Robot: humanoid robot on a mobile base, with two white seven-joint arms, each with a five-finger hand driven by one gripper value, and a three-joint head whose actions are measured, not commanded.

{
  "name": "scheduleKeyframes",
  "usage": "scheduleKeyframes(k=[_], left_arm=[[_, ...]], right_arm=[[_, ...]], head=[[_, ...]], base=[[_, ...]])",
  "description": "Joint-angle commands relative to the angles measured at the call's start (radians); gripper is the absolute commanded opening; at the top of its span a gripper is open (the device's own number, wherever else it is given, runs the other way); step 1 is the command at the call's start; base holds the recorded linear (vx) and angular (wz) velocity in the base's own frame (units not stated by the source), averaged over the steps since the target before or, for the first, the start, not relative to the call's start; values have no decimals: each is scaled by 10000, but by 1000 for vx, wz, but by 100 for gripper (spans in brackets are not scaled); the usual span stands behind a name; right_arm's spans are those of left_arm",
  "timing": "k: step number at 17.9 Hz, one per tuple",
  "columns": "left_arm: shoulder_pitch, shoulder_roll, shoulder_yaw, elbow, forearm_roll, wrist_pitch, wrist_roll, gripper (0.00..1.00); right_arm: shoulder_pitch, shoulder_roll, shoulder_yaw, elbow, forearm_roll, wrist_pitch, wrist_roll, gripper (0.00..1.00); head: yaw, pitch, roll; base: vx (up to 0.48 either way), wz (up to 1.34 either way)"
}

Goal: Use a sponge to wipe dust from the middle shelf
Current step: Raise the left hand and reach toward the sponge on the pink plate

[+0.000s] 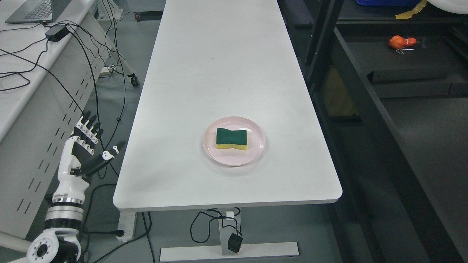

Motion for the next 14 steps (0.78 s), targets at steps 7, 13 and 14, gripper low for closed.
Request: scheduleKeyframes(k=[7, 13, 14], left_arm=[[-132, 857, -291, 404, -76, -180, -207, 99], [-2429, 3834, -2512, 2335, -4455, -2924, -1510, 94], [-3041, 4095, -2957, 2535, -5481, -3139, -1877, 94]], right_arm=[[-1, -175, -2, -175, 0, 5, -4, 100], [-1, -175, -2, -175, 0, 5, -4, 100], [-1, -175, -2, -175, 0, 5, -4, 100]], head=[[0, 0, 0], [0, 0, 0], [0, 0, 0]], base=[[0, 0], [0, 0], [0, 0]])
